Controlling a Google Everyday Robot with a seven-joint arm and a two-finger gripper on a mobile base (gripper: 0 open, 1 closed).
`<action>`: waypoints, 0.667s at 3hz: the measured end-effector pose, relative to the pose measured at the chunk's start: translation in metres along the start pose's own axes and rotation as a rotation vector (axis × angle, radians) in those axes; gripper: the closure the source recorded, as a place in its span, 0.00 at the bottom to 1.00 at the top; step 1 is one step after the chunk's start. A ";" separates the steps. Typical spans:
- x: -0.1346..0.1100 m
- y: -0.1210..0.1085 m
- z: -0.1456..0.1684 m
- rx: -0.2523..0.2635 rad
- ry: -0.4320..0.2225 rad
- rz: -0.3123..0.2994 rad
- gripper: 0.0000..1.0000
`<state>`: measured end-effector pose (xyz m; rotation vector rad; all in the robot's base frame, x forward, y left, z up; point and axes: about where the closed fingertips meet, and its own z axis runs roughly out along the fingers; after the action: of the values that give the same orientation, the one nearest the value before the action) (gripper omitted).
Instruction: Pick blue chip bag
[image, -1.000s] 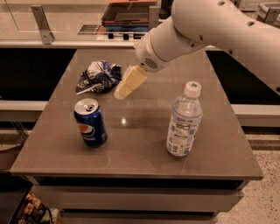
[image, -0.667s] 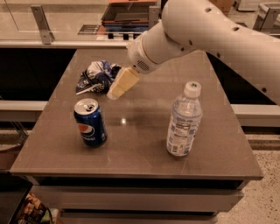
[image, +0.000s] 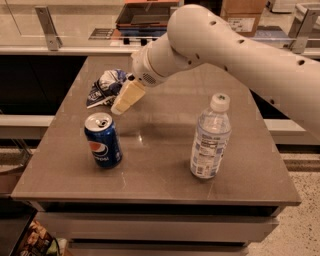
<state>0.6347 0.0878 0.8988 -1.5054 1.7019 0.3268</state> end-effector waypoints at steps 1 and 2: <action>-0.005 -0.003 0.016 -0.006 -0.018 -0.017 0.00; -0.009 -0.006 0.028 -0.002 -0.026 -0.048 0.00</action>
Offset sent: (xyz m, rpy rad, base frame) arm 0.0274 0.0318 -0.0127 -0.0007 -0.0703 0.0552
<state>0.6514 0.1111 0.8894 -1.5344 1.6432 0.3216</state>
